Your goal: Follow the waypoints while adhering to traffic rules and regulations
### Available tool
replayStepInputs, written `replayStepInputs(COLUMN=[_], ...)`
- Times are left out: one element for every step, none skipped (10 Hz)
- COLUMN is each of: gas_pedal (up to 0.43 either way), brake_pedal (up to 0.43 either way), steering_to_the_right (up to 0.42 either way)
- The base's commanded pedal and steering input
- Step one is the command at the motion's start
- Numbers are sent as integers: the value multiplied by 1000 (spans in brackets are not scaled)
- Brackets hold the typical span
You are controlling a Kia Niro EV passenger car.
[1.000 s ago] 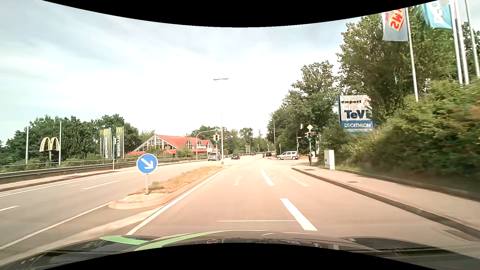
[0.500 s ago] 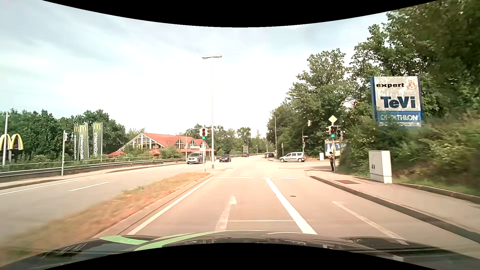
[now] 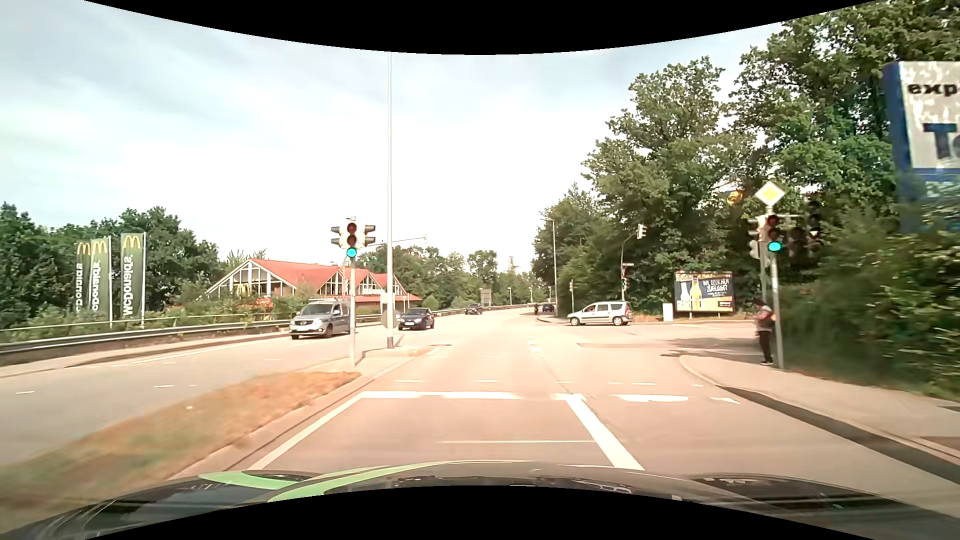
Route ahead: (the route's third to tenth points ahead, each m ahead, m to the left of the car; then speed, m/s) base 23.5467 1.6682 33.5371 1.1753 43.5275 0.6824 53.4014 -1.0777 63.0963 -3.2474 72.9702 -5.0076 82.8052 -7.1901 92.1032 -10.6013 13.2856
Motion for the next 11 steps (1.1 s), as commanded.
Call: replayStepInputs(gas_pedal=[87,87,87,87,87,87,87,87,87,87,79], brake_pedal=[0,0,0,0,0,0,0,0,0,0,0], steering_to_the_right=[7,7,9,11,12,12,12,12,12,17,20])
